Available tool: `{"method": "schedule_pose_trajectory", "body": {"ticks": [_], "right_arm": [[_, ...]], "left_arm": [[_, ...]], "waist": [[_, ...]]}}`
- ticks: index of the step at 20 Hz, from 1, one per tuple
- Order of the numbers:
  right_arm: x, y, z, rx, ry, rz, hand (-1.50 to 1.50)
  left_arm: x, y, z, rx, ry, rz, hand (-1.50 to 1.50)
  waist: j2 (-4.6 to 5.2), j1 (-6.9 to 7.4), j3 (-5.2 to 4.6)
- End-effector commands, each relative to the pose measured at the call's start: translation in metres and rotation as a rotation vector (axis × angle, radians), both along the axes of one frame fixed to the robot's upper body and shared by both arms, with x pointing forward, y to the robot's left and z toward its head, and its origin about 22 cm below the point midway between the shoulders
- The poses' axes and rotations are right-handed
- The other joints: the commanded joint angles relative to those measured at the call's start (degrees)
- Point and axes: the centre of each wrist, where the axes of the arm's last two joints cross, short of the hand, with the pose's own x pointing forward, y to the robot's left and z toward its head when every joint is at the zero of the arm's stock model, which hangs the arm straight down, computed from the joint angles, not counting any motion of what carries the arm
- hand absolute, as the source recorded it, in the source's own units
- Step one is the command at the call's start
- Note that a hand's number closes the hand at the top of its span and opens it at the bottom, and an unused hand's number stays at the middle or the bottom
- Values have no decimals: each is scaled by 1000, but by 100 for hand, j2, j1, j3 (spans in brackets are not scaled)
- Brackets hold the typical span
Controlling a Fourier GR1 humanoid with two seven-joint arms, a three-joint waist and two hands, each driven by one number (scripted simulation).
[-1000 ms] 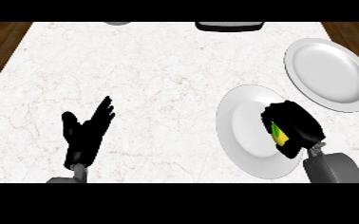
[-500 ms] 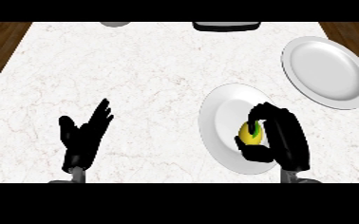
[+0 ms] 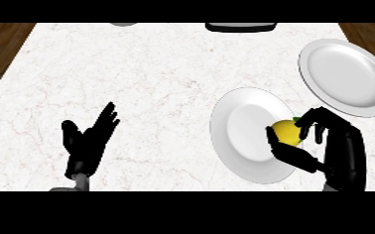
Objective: Pick the lemon from the plate and place it in the plate
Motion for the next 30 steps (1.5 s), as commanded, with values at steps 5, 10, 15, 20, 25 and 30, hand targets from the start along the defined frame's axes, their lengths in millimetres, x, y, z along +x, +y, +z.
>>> {"method": "schedule_pose_trajectory", "body": {"ticks": [5, 10, 15, 20, 25, 30], "right_arm": [[49, -77, -6, 153, -119, -156, 150], [65, -135, -15, 63, -187, -250, 150], [105, -175, -18, 88, -190, -302, 150], [125, -211, -19, 78, -189, -318, 150], [127, -244, -1, 93, -220, -331, 150], [110, -259, -19, -11, 109, -415, -150]], "left_arm": [[-1, 1, -5, -7, 9, -19, 0], [-3, 3, -10, -4, 20, -15, 0], [7, -26, -5, -4, 14, -35, 0], [9, -15, 6, 13, -13, -38, 0], [11, -20, 0, 2, -14, -58, 0], [2, -19, -4, -2, -12, -93, 0]], "waist": [[34, 87, -4], [47, 108, -3], [64, 163, 2], [95, 288, 12], [135, 337, 18], [225, 589, 13]]}}
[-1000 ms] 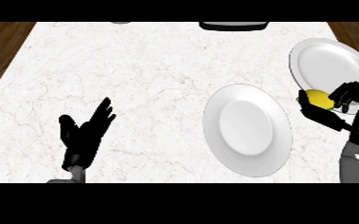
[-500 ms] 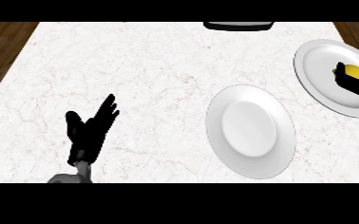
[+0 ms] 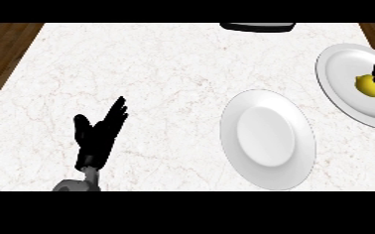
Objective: Pick the lemon from the plate and place it in the plate
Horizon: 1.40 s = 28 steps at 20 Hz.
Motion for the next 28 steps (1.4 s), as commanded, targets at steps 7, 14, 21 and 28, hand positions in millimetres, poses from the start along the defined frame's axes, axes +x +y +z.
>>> {"method": "schedule_pose_trajectory", "body": {"ticks": [7, 14, 21, 28], "right_arm": [[-7, 0, -27, 71, 231, 153, -150], [8, 2, -7, 234, -86, 199, -150], [-33, -46, 1, 379, -155, 179, -150], [-68, -65, -16, 489, -108, 371, -150]], "left_arm": [[0, -8, -8, -18, 22, -5, 0], [1, 11, 8, -6, 22, -8, 0], [2, -4, 6, -18, 23, 7, 0], [-11, -3, -13, -5, 31, 10, 0]], "waist": [[76, 69, 22], [28, 42, 31], [20, -72, 23], [-12, -125, 13]]}}
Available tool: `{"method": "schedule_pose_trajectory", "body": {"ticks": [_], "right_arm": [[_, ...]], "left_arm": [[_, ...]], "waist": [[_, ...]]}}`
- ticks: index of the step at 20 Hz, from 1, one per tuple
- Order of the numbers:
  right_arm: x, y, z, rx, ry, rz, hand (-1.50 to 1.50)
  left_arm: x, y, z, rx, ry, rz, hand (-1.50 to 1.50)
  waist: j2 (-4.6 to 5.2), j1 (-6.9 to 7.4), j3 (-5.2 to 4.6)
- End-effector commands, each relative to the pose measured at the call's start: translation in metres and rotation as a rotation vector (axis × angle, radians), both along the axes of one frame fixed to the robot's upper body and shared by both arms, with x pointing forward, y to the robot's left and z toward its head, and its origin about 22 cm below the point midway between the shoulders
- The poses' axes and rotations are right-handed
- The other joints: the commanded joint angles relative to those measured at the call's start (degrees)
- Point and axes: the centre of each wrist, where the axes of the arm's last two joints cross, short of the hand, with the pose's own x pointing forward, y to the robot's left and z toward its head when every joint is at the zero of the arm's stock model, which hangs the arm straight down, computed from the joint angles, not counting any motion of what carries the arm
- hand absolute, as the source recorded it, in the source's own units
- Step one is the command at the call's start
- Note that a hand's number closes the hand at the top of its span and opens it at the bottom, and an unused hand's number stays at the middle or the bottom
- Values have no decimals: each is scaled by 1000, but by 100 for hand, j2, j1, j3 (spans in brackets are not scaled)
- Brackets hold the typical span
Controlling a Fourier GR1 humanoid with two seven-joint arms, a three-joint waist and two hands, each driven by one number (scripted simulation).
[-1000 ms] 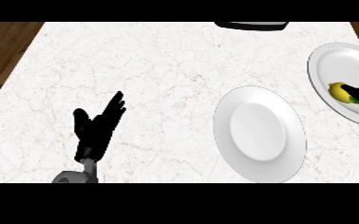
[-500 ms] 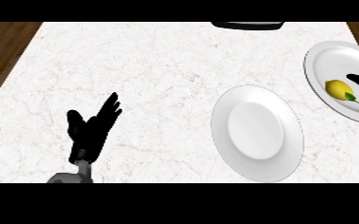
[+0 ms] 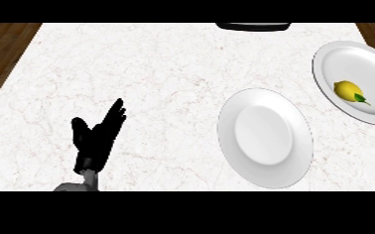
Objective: Pick the lemon from the plate and place it in the plate
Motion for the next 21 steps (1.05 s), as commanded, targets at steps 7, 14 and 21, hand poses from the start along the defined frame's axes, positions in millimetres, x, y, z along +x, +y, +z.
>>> {"method": "schedule_pose_trajectory", "body": {"ticks": [7, 14, 21], "right_arm": [[-72, -43, -7, -13, 62, 199, -150], [-102, -48, -23, -95, 120, 188, -150], [-112, -47, -33, -112, 145, 193, -150]], "left_arm": [[3, 8, 4, -8, 28, 2, 0], [-10, 6, 2, -2, 41, 17, 0], [1, 6, -4, 3, 35, 1, 0]], "waist": [[-29, -106, -14], [-69, -108, -18], [-61, -127, -15]]}}
